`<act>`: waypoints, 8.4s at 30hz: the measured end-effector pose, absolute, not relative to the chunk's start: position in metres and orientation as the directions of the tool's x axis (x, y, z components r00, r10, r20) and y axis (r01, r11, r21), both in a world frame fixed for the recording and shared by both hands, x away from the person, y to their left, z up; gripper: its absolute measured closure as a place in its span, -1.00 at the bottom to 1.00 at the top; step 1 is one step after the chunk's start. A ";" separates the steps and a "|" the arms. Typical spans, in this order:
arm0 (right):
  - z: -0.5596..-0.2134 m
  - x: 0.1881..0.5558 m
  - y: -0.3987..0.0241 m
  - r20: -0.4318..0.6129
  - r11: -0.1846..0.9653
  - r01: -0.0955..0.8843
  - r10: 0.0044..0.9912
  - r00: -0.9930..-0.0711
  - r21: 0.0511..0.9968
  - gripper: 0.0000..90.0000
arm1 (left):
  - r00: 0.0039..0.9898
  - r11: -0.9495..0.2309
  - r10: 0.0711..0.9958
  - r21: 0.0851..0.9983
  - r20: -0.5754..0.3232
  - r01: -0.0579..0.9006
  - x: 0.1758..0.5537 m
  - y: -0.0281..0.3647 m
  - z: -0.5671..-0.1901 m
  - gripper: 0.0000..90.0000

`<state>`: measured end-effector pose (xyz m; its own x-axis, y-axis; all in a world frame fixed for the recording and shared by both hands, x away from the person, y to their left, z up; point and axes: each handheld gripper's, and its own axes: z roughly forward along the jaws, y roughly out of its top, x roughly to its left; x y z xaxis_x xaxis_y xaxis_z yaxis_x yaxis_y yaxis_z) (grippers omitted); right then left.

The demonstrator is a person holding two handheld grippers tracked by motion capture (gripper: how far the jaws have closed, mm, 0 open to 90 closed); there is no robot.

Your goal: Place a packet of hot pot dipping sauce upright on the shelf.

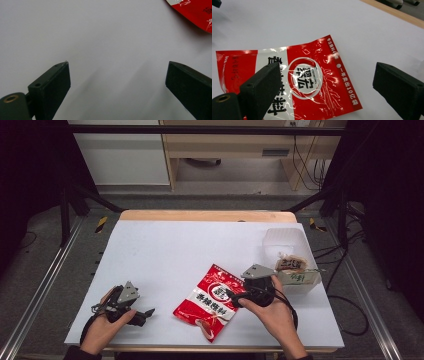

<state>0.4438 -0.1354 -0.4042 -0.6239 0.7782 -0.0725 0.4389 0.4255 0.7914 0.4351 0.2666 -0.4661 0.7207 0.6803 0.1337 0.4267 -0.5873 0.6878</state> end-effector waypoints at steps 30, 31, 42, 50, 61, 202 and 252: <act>-0.470 0.454 -0.140 -0.015 0.348 0.567 0.861 -0.509 0.746 -0.80 | 0.738 -0.586 0.663 0.700 0.126 0.408 0.435 0.262 -0.463 -0.88; -0.470 0.455 -0.140 -0.013 0.347 0.576 0.864 -0.504 0.740 -0.81 | 0.738 -0.586 0.663 0.700 0.125 0.408 0.435 0.262 -0.463 -0.88; -0.476 0.463 -0.142 -0.017 0.346 0.594 0.873 -0.487 0.726 -0.82 | 0.740 -0.590 0.660 0.699 0.128 0.405 0.435 0.262 -0.463 -0.88; -0.474 0.461 -0.141 0.020 0.328 0.587 0.862 -0.507 0.740 -0.70 | 0.738 -0.586 0.663 0.698 0.122 0.411 0.435 0.262 -0.464 -0.88; -0.463 0.446 -0.146 0.145 0.234 0.581 0.834 -0.532 0.780 -0.37 | 0.746 -0.598 0.654 0.691 0.127 0.407 0.436 0.261 -0.464 -0.87; -0.357 0.481 -0.076 -0.210 0.743 0.179 0.398 -0.893 0.644 0.22 | 0.869 -0.702 0.402 0.706 0.288 0.091 0.470 0.189 -0.356 1.00; -0.276 0.469 -0.087 -0.288 0.732 0.155 0.442 -0.849 0.663 1.00 | 0.692 -0.430 0.722 0.793 0.015 0.431 0.443 0.253 -0.450 -0.80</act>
